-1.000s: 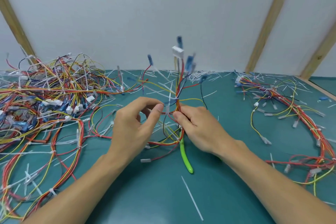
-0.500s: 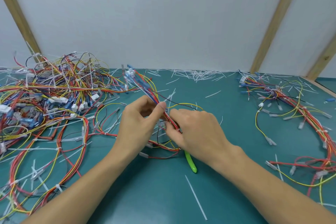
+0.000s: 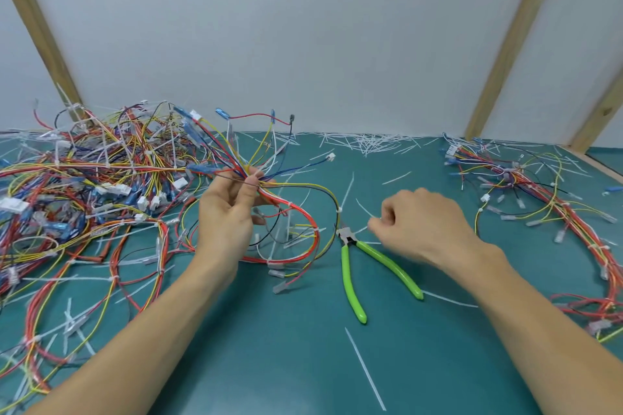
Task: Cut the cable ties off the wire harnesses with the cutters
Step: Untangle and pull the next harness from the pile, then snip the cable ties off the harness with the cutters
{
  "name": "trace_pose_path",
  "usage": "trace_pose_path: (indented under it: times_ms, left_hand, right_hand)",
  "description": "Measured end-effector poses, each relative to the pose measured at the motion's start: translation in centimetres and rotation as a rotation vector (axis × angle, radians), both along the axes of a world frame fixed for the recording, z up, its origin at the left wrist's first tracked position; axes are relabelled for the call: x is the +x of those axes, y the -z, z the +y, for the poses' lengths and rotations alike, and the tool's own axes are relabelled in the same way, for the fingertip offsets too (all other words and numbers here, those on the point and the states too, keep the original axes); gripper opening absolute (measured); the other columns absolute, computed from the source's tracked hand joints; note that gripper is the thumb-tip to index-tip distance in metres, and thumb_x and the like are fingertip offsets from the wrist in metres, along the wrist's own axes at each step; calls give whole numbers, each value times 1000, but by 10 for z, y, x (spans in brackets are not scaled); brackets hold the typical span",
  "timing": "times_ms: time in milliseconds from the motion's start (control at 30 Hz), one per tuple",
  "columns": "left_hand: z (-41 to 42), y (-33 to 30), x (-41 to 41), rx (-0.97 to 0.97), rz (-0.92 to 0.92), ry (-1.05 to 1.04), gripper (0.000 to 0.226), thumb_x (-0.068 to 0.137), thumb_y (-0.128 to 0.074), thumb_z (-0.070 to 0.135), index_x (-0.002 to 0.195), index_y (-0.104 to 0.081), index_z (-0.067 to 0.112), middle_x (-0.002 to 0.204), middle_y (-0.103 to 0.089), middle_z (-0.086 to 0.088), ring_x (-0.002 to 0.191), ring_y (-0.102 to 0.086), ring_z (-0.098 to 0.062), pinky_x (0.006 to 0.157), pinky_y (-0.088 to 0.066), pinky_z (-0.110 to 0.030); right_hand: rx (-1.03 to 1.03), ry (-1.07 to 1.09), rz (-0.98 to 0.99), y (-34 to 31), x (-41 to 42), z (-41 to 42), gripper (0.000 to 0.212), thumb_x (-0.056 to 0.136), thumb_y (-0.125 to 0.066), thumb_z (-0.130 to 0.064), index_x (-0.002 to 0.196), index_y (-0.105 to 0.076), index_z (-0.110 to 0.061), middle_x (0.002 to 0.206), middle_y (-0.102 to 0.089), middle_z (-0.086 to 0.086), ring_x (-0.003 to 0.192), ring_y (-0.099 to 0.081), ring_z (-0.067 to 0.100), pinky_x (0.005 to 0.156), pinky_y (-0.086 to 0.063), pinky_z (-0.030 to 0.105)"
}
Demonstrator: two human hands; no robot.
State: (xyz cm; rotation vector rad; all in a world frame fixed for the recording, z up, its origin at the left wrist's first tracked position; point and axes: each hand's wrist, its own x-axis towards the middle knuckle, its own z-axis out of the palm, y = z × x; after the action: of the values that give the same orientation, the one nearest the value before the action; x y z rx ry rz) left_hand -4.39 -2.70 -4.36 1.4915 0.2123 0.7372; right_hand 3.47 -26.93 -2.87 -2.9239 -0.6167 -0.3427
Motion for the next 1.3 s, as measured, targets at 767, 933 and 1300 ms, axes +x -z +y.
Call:
trace_pose_path:
  times_ms: [767,933,1300]
  left_hand:
    - [-4,4,1,2,33,110,13,102,-52,15,97,-62,21,82,-76,11,73,-72,-5,52,-51,-17]
    - [-5,1,-2,-39,50,184,11,103,-51,17,100,-62,18,90,-79,2,76,-73,-7,55,-51,-18]
    - [-2,-1,-5,-171,78,310,30,84,-62,38,104,-67,15,101,-78,-8,80,-72,-8,58,-54,-19]
  right_hand:
    - [-64,-65,94,11,-7,8,23,99,-44,-38,96,-42,-15,71,-47,-1,70,-49,33,55,-27,39]
    - [96,29,56,17,4,1,12,108,-38,-28,105,-35,-17,69,-45,-1,71,-49,35,58,-32,41]
    - [1332,292,587,17,31,-3,23,105,-38,-14,93,-58,-14,57,-33,-7,43,-28,9,40,-22,22]
